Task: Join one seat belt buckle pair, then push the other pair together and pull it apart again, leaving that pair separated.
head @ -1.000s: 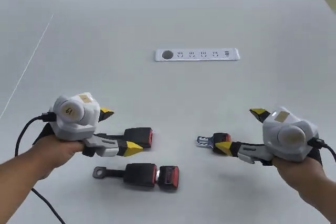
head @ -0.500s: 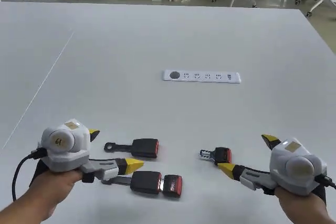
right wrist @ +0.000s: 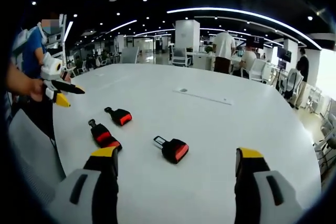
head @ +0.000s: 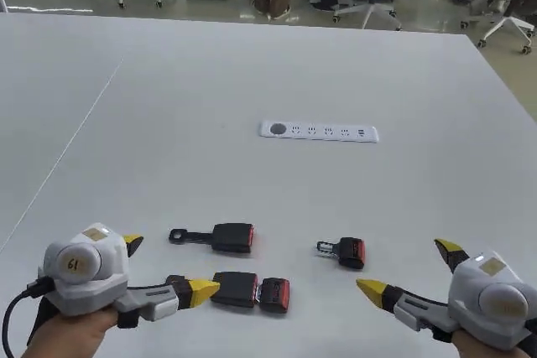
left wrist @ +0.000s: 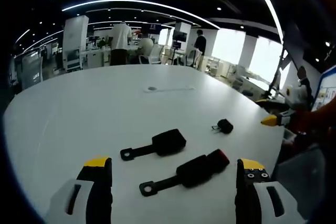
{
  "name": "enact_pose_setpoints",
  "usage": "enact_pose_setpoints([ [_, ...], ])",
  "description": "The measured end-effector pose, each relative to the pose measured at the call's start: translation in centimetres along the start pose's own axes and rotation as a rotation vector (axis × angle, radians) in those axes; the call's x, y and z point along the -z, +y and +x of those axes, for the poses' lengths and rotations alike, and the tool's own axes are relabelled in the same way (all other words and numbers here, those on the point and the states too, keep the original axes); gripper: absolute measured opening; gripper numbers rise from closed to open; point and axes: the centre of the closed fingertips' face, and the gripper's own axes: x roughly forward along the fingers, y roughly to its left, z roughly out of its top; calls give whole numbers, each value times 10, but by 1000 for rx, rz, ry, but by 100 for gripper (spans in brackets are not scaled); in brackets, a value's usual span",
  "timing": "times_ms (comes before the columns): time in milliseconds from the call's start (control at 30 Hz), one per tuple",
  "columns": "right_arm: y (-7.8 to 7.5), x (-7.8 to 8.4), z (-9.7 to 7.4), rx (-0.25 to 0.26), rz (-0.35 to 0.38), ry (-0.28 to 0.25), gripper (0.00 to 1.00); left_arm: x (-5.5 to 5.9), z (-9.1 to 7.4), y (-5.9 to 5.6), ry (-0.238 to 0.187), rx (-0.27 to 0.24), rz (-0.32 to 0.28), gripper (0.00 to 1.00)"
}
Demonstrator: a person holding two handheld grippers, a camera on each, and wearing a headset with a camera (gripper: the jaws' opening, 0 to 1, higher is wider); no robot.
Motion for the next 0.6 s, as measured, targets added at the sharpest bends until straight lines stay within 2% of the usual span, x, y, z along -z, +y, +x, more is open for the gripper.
enact_pose_setpoints([
  [333, 5, 11, -29, 6, 3, -10, 94, 13, -24, 0, 1, -11, 14, 100],
  [600, 10, 12, -44, 13, 22, -35, 94, 22, -41, -13, -2, -17, 6, 100],
])
